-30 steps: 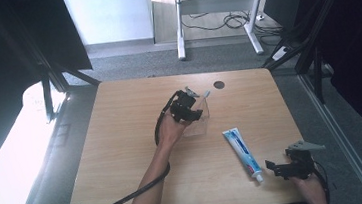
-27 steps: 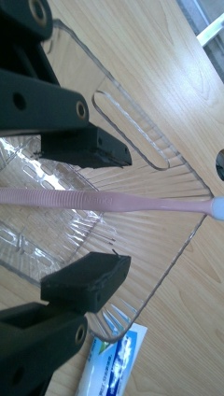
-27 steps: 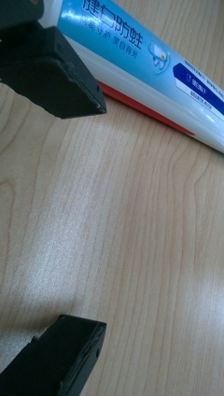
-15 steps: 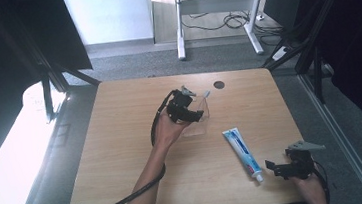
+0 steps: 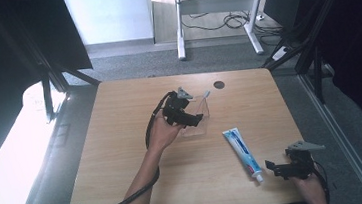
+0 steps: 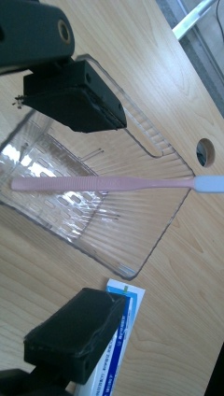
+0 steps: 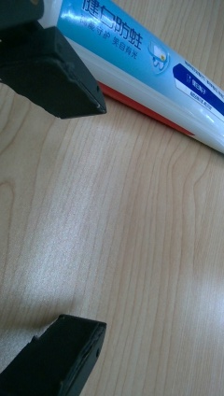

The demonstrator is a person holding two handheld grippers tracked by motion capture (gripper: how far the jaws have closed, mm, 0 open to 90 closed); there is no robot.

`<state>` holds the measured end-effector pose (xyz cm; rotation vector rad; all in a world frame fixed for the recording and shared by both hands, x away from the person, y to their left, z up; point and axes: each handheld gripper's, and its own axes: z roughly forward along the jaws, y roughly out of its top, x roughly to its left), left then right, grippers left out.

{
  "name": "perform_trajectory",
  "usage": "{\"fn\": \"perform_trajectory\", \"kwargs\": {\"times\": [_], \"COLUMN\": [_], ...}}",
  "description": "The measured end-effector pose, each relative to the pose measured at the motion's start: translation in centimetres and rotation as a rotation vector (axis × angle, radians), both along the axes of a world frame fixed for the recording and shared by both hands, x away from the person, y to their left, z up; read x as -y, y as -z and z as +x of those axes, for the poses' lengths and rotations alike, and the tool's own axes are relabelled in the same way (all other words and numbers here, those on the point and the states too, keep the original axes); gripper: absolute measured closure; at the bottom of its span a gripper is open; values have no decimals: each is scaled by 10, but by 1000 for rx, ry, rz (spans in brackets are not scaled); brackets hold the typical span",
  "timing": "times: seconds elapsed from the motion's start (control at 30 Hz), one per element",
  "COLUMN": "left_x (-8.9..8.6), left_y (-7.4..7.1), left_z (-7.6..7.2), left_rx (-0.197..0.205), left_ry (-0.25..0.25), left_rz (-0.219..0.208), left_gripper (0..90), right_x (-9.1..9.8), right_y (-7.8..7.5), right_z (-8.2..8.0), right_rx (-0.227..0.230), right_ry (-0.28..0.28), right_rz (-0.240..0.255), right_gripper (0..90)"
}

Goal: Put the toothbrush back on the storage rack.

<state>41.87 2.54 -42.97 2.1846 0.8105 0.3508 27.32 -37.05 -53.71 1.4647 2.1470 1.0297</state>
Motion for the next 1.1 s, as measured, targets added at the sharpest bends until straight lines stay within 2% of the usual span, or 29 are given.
{"fn": "perform_trajectory", "kwargs": {"times": [0.33, 0.47, 0.7, 0.97, 1.1], "left_x": [-15, -21, -33, -44, -48], "left_y": [-2, 1, 3, 5, 7], "left_z": [-10, -15, -26, -40, -47], "left_rx": [-49, -54, -50, -44, -35], "left_ry": [-7, -20, -17, -23, -18], "left_rz": [-48, -43, -30, -44, -28], "left_gripper": [136, 135, 132, 131, 131], "right_x": [-1, -1, -1, -2, -1], "right_y": [0, 0, 0, 0, 0], "right_z": [0, 0, 0, 0, 0], "right_rx": [1, -1, -1, 0, 2], "right_ry": [-2, -2, -2, -2, -3], "right_rz": [-2, -2, -1, -3, -4], "right_gripper": [0, 0, 0, 0, 0]}}
